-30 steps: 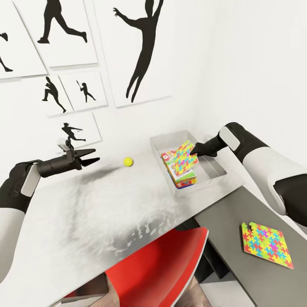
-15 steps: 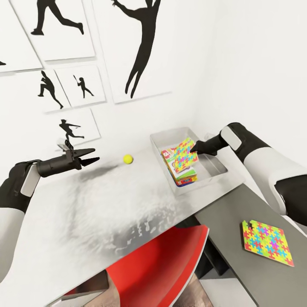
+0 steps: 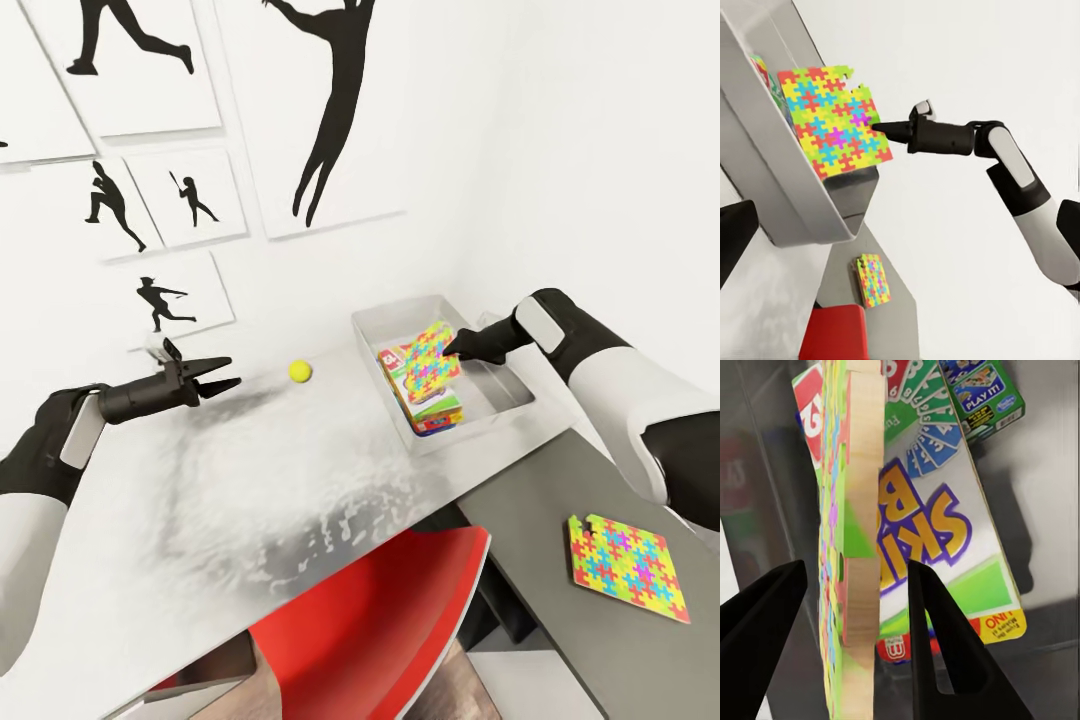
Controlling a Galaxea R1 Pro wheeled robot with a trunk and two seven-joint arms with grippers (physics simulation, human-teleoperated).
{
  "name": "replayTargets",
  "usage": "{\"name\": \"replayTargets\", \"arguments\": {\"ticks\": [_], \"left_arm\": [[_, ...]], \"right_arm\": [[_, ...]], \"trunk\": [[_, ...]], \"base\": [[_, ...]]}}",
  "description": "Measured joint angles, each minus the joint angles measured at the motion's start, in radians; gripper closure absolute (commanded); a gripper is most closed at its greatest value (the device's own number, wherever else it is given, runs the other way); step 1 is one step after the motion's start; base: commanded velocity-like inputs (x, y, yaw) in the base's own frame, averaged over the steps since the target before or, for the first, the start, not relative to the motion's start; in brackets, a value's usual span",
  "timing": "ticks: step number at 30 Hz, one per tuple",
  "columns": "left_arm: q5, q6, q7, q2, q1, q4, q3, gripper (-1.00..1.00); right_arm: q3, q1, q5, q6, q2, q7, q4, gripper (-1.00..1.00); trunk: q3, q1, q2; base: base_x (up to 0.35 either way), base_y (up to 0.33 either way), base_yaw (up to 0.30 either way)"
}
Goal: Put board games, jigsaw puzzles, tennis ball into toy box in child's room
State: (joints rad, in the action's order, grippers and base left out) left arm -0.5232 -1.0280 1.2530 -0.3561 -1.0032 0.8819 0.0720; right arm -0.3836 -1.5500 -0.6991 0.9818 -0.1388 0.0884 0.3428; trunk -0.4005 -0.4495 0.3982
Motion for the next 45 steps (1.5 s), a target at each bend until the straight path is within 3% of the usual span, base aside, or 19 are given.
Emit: {"name": "replayTargets", "arguments": {"ticks": [9,45], "left_arm": [[0.001,0.001,-0.001,0.033,0.005,-0.013,-0.001,-1.0],[0.003,0.001,-0.001,0.035,0.005,-0.014,-0.001,-1.0]], "right_arm": [[-0.002,0.0,-0.001,-0.037,0.016,0.002,0.0,1.0],[-0.013,0.0,-0.003,-0.036,0.02,0.024,-0.001,1.0]], "trunk": [[0.0,0.0,0.0],[0.0,0.0,0.0]], "base": [[0.0,0.0,0.0],[0.0,0.0,0.0]]}}
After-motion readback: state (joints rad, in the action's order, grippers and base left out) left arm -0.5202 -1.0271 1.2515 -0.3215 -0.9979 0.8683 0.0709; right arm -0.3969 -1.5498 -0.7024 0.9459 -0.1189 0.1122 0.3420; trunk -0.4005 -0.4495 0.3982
